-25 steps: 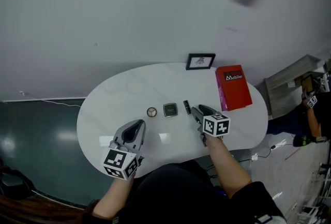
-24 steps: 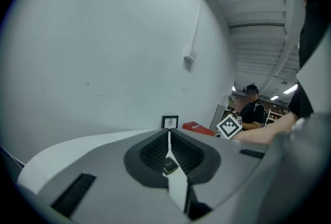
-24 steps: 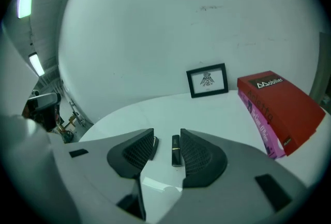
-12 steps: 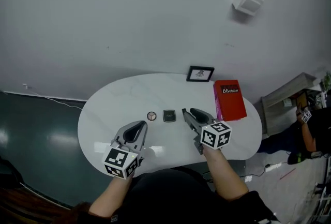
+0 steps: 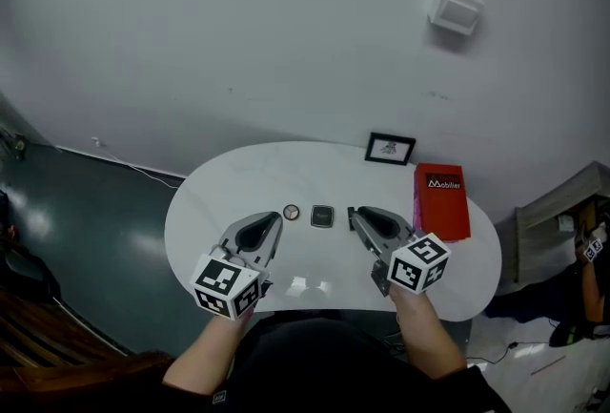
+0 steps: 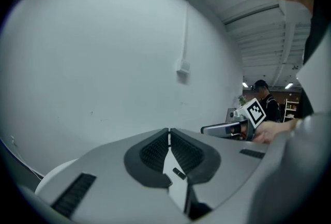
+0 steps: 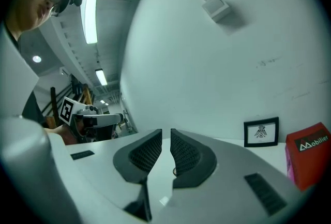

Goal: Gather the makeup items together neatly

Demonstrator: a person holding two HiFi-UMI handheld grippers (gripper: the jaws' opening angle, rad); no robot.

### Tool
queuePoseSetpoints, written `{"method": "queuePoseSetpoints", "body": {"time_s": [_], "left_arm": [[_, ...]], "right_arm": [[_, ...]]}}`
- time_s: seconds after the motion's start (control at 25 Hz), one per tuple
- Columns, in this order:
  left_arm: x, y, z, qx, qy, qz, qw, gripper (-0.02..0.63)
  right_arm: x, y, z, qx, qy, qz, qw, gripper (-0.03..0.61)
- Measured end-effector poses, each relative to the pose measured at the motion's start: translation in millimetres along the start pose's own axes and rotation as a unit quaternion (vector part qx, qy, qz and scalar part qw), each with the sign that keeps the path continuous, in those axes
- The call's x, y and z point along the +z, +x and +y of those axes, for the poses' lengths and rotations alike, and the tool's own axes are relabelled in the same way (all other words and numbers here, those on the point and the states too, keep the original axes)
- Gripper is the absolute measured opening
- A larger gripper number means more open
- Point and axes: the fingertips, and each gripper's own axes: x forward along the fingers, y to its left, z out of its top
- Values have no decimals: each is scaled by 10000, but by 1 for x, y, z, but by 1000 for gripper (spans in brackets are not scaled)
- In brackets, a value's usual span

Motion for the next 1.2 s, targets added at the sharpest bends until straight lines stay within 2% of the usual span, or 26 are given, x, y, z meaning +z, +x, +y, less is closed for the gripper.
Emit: {"method": "queuePoseSetpoints", "body": {"time_s": [0.16,0.24,0.32,0.44,0.56,0.64,0.76,0.96,1.2], "left_arm": [[21,1,-21,162,-76,-211,9996,23],[33,-4,-21,349,-12,-326,9989,25],[44,-11,-15,547,141,-446,9974,24],[55,-16,-6,648,239,-540,9962,24],[66,-13,0,455,184,-559,9972,25],[70,-10,3,370,390,-453,9975,24],[79,-11,15,390,547,-453,9967,25],[88,-31,41,682,816,-564,9927,24],[70,-39,58,639,511,-521,9953,25]], "right_arm": [[12,-15,22,596,-124,-205,9979,49],[24,-22,32,893,-194,-374,9951,44],[41,-30,38,1004,-320,-620,9925,41],[64,-41,45,782,-890,-823,9895,38],[92,-43,51,584,-1364,-1005,9838,38],[108,-35,52,420,-1502,-1105,9816,35],[128,-15,58,226,-1505,-1281,9800,35],[125,12,80,381,-1166,-1410,9824,35],[98,21,79,285,-907,-1183,9884,34]]}}
